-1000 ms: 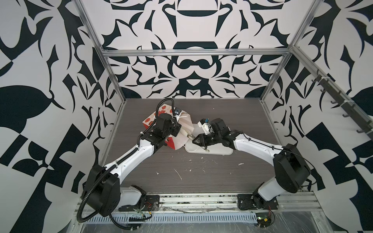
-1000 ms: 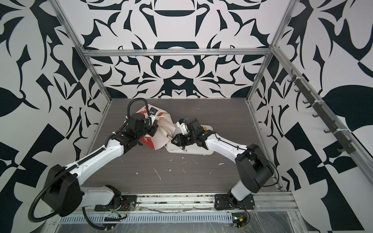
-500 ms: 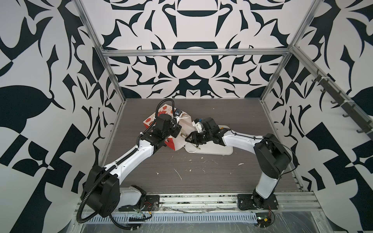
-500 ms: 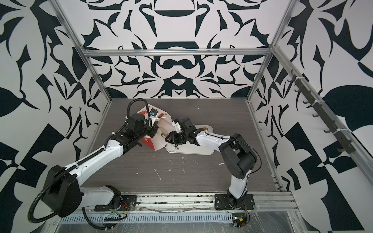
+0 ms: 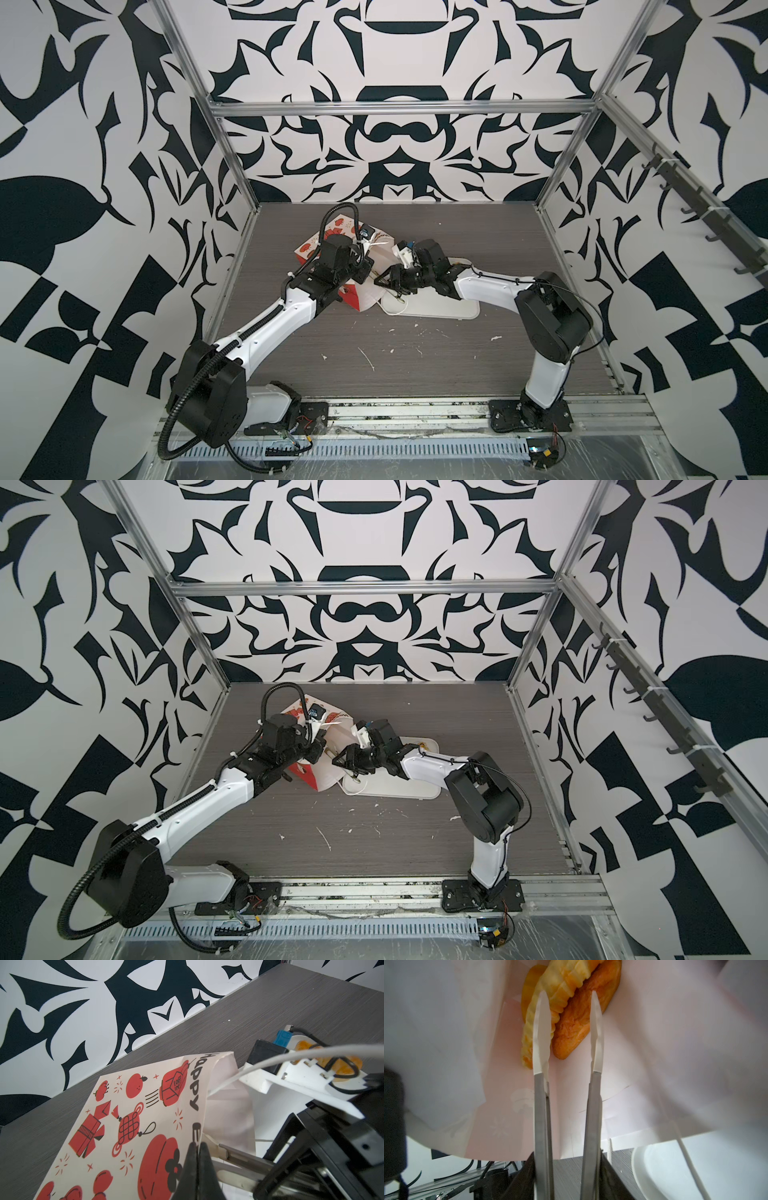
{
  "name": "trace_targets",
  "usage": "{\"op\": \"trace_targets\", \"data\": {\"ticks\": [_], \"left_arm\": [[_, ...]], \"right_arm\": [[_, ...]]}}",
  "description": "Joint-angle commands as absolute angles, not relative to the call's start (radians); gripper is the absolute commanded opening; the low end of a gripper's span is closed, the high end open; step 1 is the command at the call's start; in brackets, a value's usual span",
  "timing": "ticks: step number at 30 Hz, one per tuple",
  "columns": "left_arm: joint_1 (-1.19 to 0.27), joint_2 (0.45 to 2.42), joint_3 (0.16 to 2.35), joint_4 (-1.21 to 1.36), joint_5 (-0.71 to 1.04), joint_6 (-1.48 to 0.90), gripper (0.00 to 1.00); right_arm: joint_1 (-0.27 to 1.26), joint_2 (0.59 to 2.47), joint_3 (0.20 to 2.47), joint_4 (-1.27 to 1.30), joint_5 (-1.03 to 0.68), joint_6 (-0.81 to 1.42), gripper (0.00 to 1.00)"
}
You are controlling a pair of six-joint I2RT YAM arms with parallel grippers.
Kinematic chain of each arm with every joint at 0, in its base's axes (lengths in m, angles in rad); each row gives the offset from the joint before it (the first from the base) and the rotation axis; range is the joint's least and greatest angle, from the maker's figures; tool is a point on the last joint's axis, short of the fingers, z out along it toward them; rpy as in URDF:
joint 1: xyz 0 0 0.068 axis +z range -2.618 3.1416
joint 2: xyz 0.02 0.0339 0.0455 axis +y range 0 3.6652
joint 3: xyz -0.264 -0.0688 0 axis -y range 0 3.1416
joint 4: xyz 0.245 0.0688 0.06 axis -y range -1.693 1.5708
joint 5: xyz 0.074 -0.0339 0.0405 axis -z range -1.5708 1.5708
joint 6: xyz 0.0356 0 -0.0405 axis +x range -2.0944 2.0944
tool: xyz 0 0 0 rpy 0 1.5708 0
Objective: Take the fake bread out of the paper bag
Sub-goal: 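Close the tongs on the yellow bread inside the bag with the right gripper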
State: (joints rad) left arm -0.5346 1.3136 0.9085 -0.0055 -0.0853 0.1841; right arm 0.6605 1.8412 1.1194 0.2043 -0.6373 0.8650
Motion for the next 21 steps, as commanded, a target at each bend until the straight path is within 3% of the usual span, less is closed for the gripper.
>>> {"op": "trace_targets", "data": {"ticks": [1, 13, 21], "left_arm": [[-0.534, 1.285, 0.898, 0.000, -0.054, 0.186, 0.00], [-0.534, 1.282, 0.899, -0.004, -0.052, 0.190, 0.00], [-0.534, 1.282, 0.901, -0.008, -0.051, 0.192, 0.00]], "right_arm": [[0.663, 1.827, 1.161, 0.344, -0.700, 0.914, 0.45], [0.662, 1.757, 1.078, 0.386, -0.702, 0.964, 0.45], [0.663, 1.808, 1.107, 0.389, -0.739, 0.971, 0.45]]}}
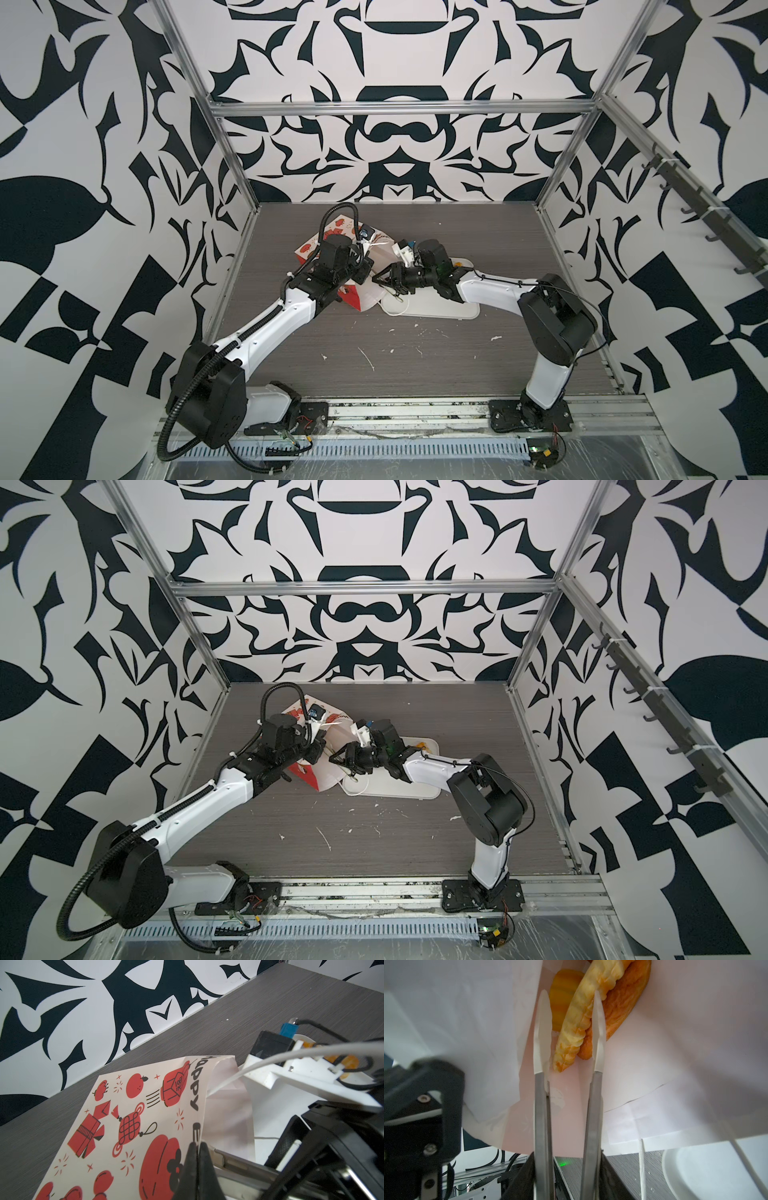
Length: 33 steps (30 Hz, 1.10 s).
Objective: Take the fake bread out of the paper bag
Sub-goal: 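Close the tongs on the yellow bread inside the bag with the right gripper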
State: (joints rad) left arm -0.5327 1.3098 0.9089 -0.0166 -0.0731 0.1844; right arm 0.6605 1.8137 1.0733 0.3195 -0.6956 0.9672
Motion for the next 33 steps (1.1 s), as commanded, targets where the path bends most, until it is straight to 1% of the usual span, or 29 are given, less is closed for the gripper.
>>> {"op": "trace_targets", "data": {"ticks": [1, 22, 25, 28, 33], "left_arm": [[-0.534, 1.282, 0.901, -0.008, -0.051, 0.192, 0.00], [-0.534, 1.289, 0.895, -0.008, -0.051, 0.192, 0.00], [-0.534, 1.293, 0.892, -0.005, -0.052, 0.192, 0.00], [-0.534, 1.295, 0.891, -0.003, -0.052, 0.192, 0.00], [-0.534, 1.295, 0.893, -0.003, -0.053, 0.192, 0.00]], "right_arm": [[0.663, 1.813, 1.110, 0.389, -0.743, 0.972, 0.45], [0.665, 1.886, 1.120, 0.347, -0.797, 0.965, 0.45], [0.667, 1.893, 1.118, 0.351, -0.796, 0.966, 0.44], [0.670, 1.898, 1.124, 0.356, -0.798, 0.966, 0.41], [0.670, 1.891, 1.121, 0.357, -0.794, 0.966, 0.28]]}}
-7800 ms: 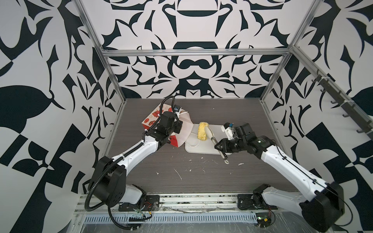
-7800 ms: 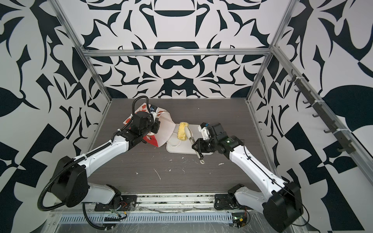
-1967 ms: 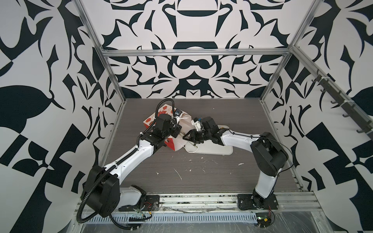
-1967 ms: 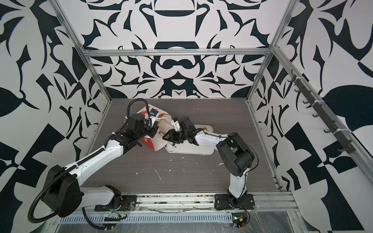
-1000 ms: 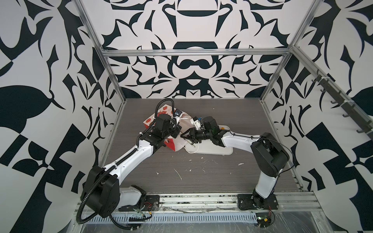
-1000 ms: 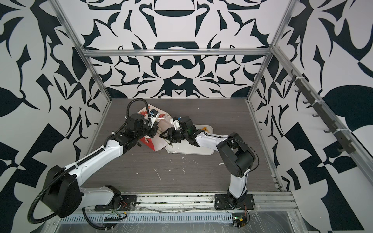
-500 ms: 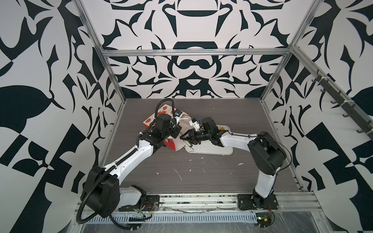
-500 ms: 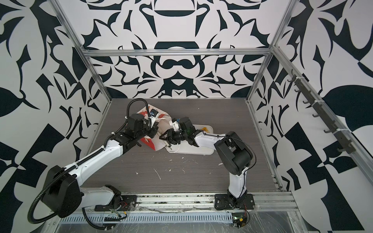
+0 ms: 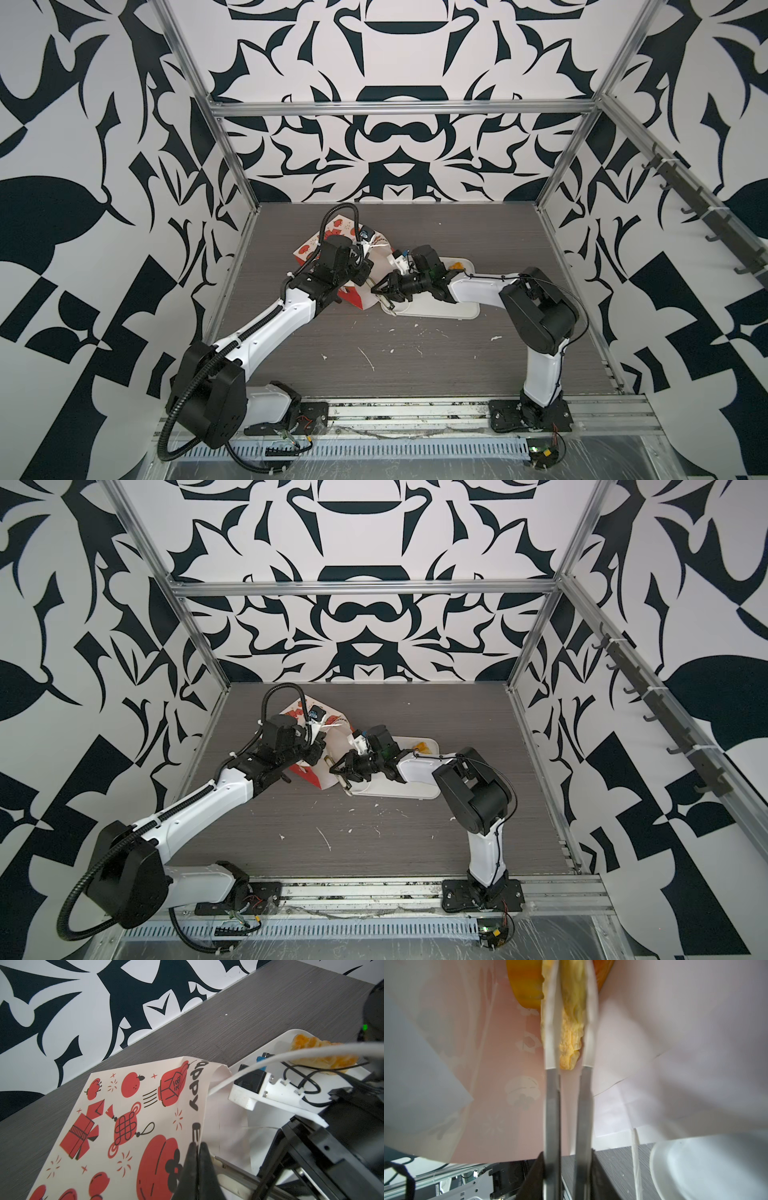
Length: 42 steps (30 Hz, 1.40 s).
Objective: Take the fake bread out of the paper bag
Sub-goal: 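Close the tongs on the yellow bread inside the bag with the right gripper, then pull the gripped bread out of the bag and carry it over the tray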
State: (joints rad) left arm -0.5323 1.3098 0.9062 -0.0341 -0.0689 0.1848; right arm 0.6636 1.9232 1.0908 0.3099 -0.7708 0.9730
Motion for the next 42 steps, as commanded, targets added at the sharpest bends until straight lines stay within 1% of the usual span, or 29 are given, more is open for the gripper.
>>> {"op": "trace_targets", "data": {"ticks": [1, 5, 11, 16, 23, 31, 38, 42], "left_arm": [[-0.534, 1.294, 0.893, -0.003, -0.053, 0.192, 0.00], [-0.534, 1.299, 0.890, 0.001, -0.054, 0.189, 0.00], [-0.534, 1.314, 0.894, 0.012, -0.069, 0.185, 0.00], [-0.535, 1.328, 0.896, 0.037, -0.074, 0.179, 0.00], [-0.534, 1.358, 0.902, 0.053, -0.093, 0.173, 0.00], [-0.534, 1.368, 0.904, 0.064, -0.128, 0.163, 0.00], [-0.533, 1.391, 0.911, 0.076, -0.146, 0.147, 0.00], [-0.529, 1.406, 0.918, 0.093, -0.171, 0.127, 0.00]], "right_arm": [[0.670, 1.886, 1.118, 0.356, -0.790, 0.963, 0.26], [0.670, 1.848, 1.105, 0.302, -0.766, 0.917, 0.21], [0.670, 1.731, 1.077, 0.089, -0.703, 0.768, 0.17], [0.669, 1.629, 1.031, -0.041, -0.667, 0.690, 0.17], [0.652, 1.506, 0.951, -0.125, -0.657, 0.664, 0.17], [0.591, 1.271, 0.887, -0.324, -0.574, 0.602, 0.17], [0.537, 1.106, 0.908, -0.572, -0.492, 0.510, 0.17], [0.522, 1.060, 0.924, -0.677, -0.479, 0.469, 0.17]]}}
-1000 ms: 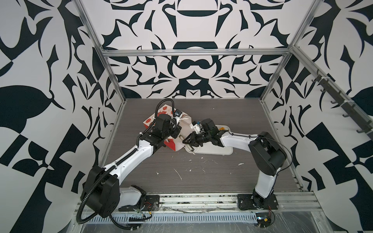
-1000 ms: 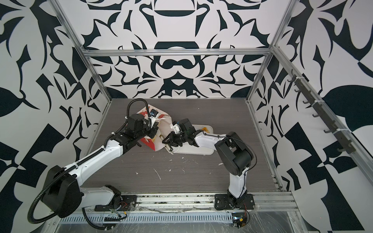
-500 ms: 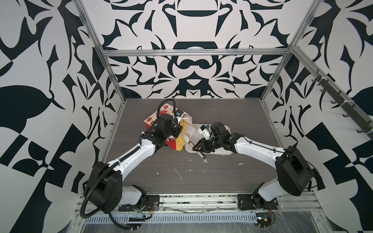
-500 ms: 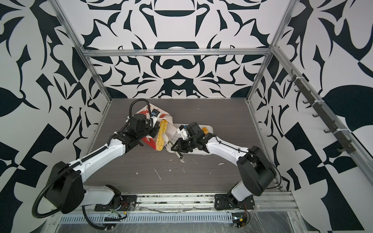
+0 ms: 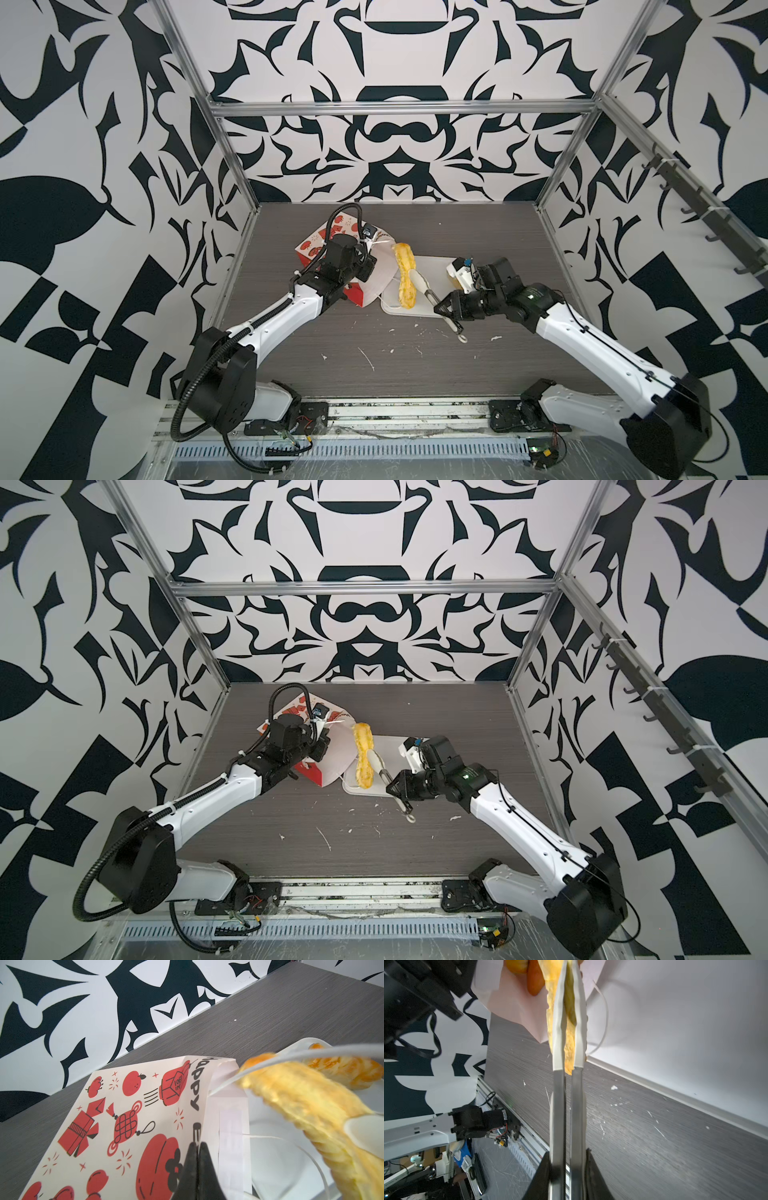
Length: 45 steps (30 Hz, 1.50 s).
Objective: Take the fake bread out of the paper bag
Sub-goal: 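Pull the gripped bread out of the bag and carry it over the tray, then lower the bread onto the tray beside the first bread and release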
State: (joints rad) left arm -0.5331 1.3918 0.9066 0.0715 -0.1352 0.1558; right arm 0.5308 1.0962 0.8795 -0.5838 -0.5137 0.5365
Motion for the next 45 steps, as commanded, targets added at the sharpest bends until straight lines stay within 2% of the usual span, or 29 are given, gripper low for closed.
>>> {"op": "trace_targets", "data": {"ticks": [1, 5, 10, 17, 25, 30, 39, 45], "left_arm": [[-0.528, 1.411, 0.922, 0.095, -0.178, 0.119, 0.00], [-0.525, 1.423, 0.936, 0.113, -0.204, 0.100, 0.00], [-0.525, 1.423, 0.934, 0.118, -0.215, 0.098, 0.00], [-0.523, 1.389, 0.901, 0.121, -0.212, 0.090, 0.00], [-0.523, 1.350, 0.847, 0.152, -0.201, 0.065, 0.00], [-0.523, 1.355, 0.833, 0.160, -0.187, 0.055, 0.00], [-0.519, 1.356, 0.814, 0.183, -0.181, 0.053, 0.00], [-0.512, 1.356, 0.805, 0.191, -0.177, 0.048, 0.00]], "right_arm": [[0.519, 1.051, 0.926, -0.698, -0.477, 0.463, 0.17], [0.516, 1.021, 0.919, -0.738, -0.509, 0.447, 0.17], [0.480, 1.017, 0.955, -0.847, -0.375, 0.386, 0.17], [0.395, 1.144, 1.052, -0.967, -0.264, 0.265, 0.18], [0.373, 1.296, 1.172, -1.057, -0.174, 0.189, 0.19], [0.373, 1.351, 1.218, -1.100, -0.107, 0.181, 0.21], [0.379, 1.437, 1.275, -1.108, -0.107, 0.190, 0.28], [0.389, 1.470, 1.291, -1.104, -0.113, 0.193, 0.38]]}}
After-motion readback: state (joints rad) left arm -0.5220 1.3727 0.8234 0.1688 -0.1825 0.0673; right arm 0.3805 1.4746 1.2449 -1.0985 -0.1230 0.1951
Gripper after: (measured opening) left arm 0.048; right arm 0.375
